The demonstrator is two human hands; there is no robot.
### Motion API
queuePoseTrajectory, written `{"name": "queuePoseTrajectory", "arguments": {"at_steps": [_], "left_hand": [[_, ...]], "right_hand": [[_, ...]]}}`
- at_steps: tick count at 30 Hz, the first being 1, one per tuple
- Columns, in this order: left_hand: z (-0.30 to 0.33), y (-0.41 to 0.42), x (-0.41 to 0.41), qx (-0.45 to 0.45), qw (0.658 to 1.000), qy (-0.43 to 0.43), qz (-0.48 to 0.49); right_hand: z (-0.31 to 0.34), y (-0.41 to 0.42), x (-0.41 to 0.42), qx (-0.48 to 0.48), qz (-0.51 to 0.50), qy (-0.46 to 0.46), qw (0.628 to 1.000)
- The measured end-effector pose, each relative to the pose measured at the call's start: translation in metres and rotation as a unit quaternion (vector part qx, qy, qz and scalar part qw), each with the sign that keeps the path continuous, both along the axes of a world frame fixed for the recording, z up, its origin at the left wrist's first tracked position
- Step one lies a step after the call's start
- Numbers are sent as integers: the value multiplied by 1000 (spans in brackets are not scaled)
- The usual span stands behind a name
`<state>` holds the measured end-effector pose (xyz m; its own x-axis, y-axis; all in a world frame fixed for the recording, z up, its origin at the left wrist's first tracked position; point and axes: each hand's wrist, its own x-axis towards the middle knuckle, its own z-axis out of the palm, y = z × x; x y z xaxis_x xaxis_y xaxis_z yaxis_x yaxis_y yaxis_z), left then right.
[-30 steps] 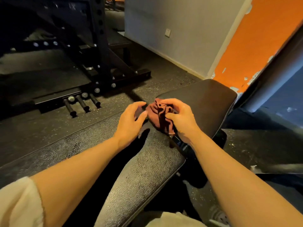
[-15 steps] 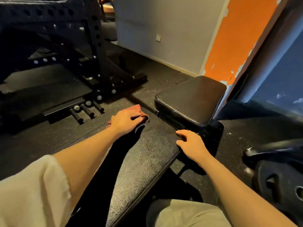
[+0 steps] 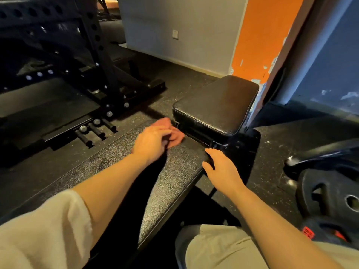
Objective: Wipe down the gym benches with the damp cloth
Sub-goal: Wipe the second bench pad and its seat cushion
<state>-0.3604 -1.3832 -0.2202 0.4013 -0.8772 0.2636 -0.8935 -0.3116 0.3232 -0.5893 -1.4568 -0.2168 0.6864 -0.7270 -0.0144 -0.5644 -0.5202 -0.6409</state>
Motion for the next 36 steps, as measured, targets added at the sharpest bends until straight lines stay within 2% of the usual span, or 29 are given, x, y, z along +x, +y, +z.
{"name": "queuePoseTrajectory", "arguments": {"at_steps": [2, 3, 9, 15, 20, 23, 26, 29, 33, 36], "left_hand": [[4, 6, 5, 32, 998, 18, 56], [6, 7, -5, 32, 998, 19, 54], [-1, 26, -88, -14, 999, 24, -40], [-1, 76, -92, -22, 996, 7, -88], [10, 135, -79, -1, 998, 6, -61], [20, 177, -65, 29, 999, 21, 23], [26, 218, -62, -41, 991, 70, 106], [35, 240, -69, -118, 977, 112, 140], [44, 223, -77, -179, 952, 176, 175], [55, 188, -82, -260, 908, 275, 178]], "right_hand": [[0, 0, -2, -1, 1, 1, 1000], [1, 1, -3, 1, 1, 2, 1000], [10, 16, -8, 35, -8, -1, 999], [22, 44, -22, 88, -42, 29, 995], [40, 74, -26, 73, -43, 29, 996], [57, 95, -19, 61, -21, 26, 998], [69, 120, -2, 67, 26, 25, 997], [79, 138, 15, 60, 80, 41, 994], [88, 140, 28, 92, 121, 53, 987], [85, 126, 37, 178, 108, -17, 978]]}}
